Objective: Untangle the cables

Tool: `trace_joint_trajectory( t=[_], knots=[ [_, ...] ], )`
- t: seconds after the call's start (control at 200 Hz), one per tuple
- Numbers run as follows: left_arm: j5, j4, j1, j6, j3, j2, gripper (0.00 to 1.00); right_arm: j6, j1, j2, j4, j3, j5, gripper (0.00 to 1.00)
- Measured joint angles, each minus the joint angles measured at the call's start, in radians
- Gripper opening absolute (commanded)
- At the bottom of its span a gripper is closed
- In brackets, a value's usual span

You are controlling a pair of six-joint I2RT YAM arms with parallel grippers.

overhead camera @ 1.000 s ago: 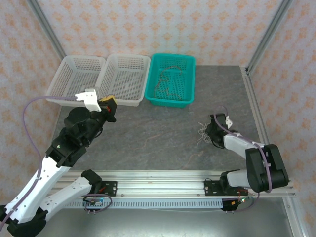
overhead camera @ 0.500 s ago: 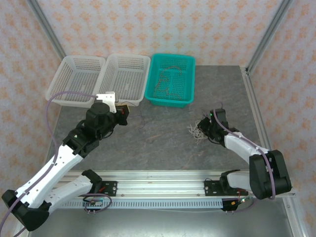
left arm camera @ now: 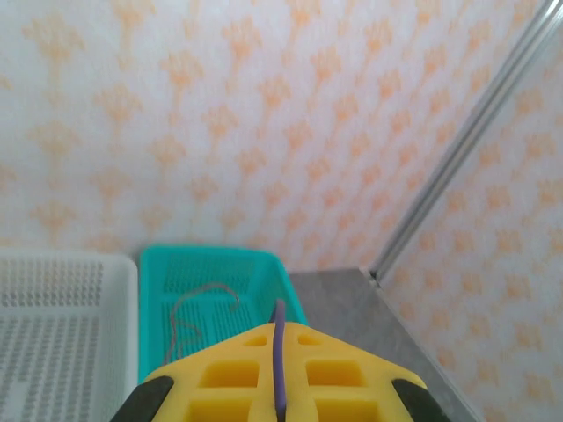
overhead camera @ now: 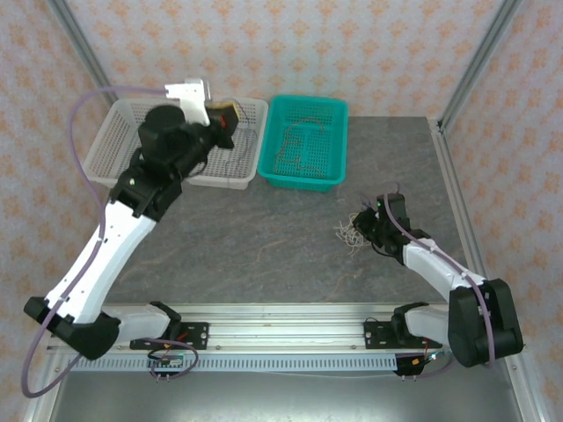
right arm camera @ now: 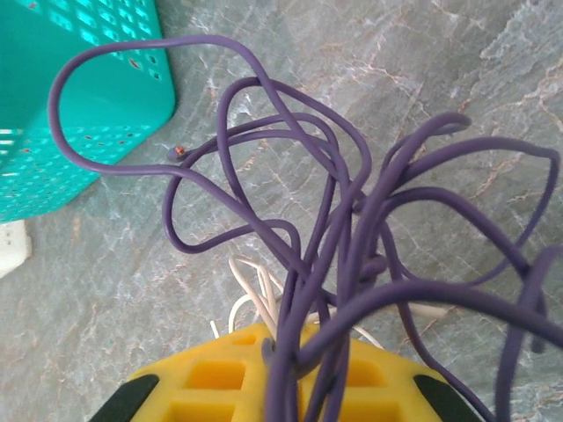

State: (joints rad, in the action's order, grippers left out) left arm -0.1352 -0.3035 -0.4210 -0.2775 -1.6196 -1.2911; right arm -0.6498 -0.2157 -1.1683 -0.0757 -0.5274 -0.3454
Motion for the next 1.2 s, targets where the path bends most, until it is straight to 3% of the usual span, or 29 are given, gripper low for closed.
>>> trace_joint_trajectory(
  t=[0.19,0.31,0.576,0.751,0.801,0.951,1.021,1.196],
  knots=[
    [-0.064,-0.036,0.112,0.027,-0.369,-0.244,0.00,0.000,0.000,0.056,-0.012,0.002,0.000,0.13],
    [-0.077,-0.073,0.169,0.033,-0.509,-0.379,0.00,0.000,0.000,0.095,-0.026,0.013,0.000,0.13],
    [-0.119,-0.192,0.266,-0.029,-0.639,-0.682,0.00,0.000,0.000,0.173,-0.060,0.032,0.002,0.14],
    [-0.110,-0.293,0.277,-0.074,-0.595,-0.824,0.00,0.000,0.000,0.180,-0.068,0.046,0.005,0.14],
    [-0.099,-0.311,0.277,-0.090,-0.555,-0.842,0.13,0.000,0.000,0.180,-0.070,0.049,0.005,0.14],
    [-0.064,-0.340,0.279,-0.125,-0.450,-0.859,0.75,0.000,0.000,0.180,-0.080,0.049,0.005,0.15],
    [-0.058,-0.334,0.280,-0.140,-0.422,-0.855,0.97,0.000,0.000,0.180,-0.082,0.049,0.005,0.17],
    [-0.043,-0.323,0.280,-0.186,-0.319,-0.738,1.00,0.000,0.000,0.178,-0.081,0.049,0.008,0.17]
  ],
)
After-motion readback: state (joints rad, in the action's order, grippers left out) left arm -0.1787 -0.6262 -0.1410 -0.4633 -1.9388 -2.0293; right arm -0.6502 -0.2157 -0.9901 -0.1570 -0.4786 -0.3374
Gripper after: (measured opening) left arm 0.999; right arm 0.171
